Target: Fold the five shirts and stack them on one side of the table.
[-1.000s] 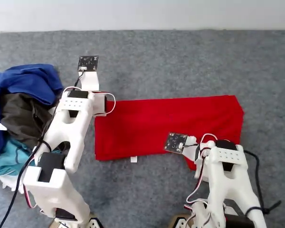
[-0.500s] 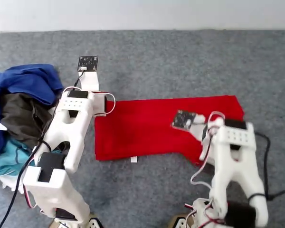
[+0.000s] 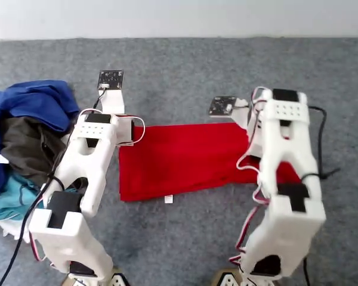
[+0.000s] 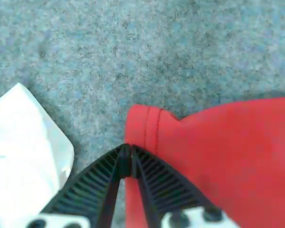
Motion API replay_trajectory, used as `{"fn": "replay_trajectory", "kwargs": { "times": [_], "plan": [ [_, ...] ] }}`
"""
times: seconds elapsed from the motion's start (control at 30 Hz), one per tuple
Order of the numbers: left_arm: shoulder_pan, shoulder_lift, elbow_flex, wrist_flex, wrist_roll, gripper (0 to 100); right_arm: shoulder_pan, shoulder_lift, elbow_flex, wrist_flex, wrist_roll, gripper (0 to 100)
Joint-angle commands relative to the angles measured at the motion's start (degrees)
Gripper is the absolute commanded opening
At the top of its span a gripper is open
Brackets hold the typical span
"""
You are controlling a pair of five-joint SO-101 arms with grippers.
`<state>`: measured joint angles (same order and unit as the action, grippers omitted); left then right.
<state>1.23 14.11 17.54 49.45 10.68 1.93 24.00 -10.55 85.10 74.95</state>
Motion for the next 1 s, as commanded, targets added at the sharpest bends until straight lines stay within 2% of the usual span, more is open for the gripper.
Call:
{"fn": "replay_trajectory", "kwargs": {
  "times": [0.0, 0.13, 0.2, 0.37, 0.5, 0.57, 0.63, 0.67, 0.8, 0.97],
  "plan": [
    [-0.4, -1.1, -0.5, 0.3, 0.1, 1, -1.6, 4.7, -8.5, 1.8, 1.7, 4.2],
    [-0.4, -1.1, -0.5, 0.3, 0.1, 1, -0.4, 7.0, -11.0, 1.6, -1.1, 25.0],
    [-0.4, -1.1, -0.5, 0.3, 0.1, 1, 0.6, 6.8, -12.1, 0.8, -5.2, 28.8],
    [-0.4, -1.1, -0.5, 0.3, 0.1, 1, 5.4, 6.8, -20.8, 0.9, -11.0, 21.5],
    [-0.4, -1.1, -0.5, 0.4, 0.1, 1, 9.3, 6.8, -29.8, 9.3, -15.7, 16.1],
    [-0.4, -1.1, -0.5, 0.4, 0.1, 1, 9.9, 6.7, -34.7, 17.2, -15.6, 8.0],
    [-0.4, -1.1, -0.5, 0.4, 0.1, 1, 11.1, 6.0, -36.6, 18.0, -17.8, 0.0],
    [-0.4, -1.1, -0.5, 0.4, 0.1, 1, 12.2, 4.4, -36.6, 18.0, -19.1, 2.1],
    [-0.4, -1.1, -0.5, 0.4, 0.1, 1, 12.3, -5.1, -24.3, 18.1, -17.9, 0.9],
    [-0.4, -1.1, -0.4, 0.7, 0.1, 1, 4.0, -18.5, 6.1, 14.1, -18.2, 0.9]
  ]
}}
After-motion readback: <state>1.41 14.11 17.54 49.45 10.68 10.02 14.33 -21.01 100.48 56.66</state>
